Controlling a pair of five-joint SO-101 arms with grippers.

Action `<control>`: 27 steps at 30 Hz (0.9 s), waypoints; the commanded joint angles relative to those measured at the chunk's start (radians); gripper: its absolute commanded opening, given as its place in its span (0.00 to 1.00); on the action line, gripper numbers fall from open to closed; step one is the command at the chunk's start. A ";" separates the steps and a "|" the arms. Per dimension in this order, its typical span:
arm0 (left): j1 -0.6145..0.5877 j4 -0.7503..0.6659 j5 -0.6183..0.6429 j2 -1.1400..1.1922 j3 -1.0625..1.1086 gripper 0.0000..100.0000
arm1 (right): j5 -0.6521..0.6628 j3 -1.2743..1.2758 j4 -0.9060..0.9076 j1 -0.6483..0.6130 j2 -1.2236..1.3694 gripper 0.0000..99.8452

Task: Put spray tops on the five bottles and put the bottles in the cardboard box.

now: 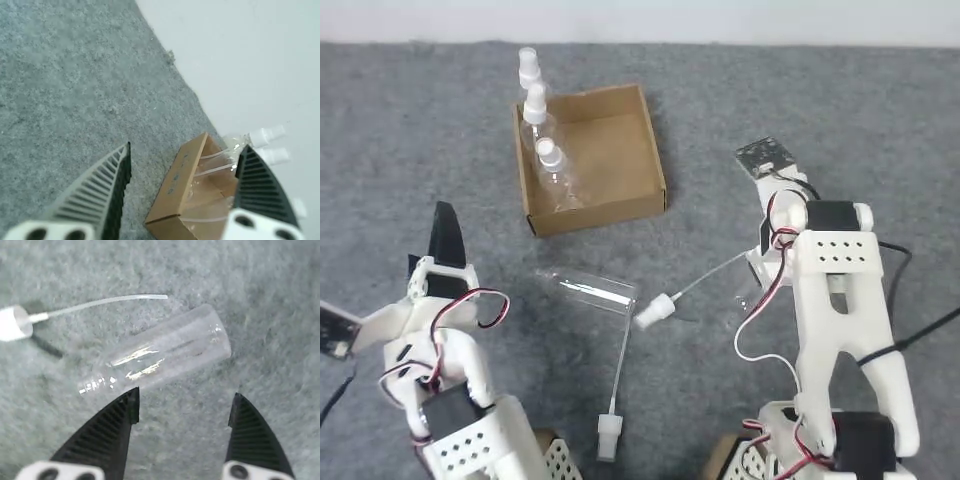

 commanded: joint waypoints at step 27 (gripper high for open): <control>0.002 -0.069 -0.008 -0.014 0.007 0.32 | 0.793 0.077 0.005 -0.048 -0.054 0.24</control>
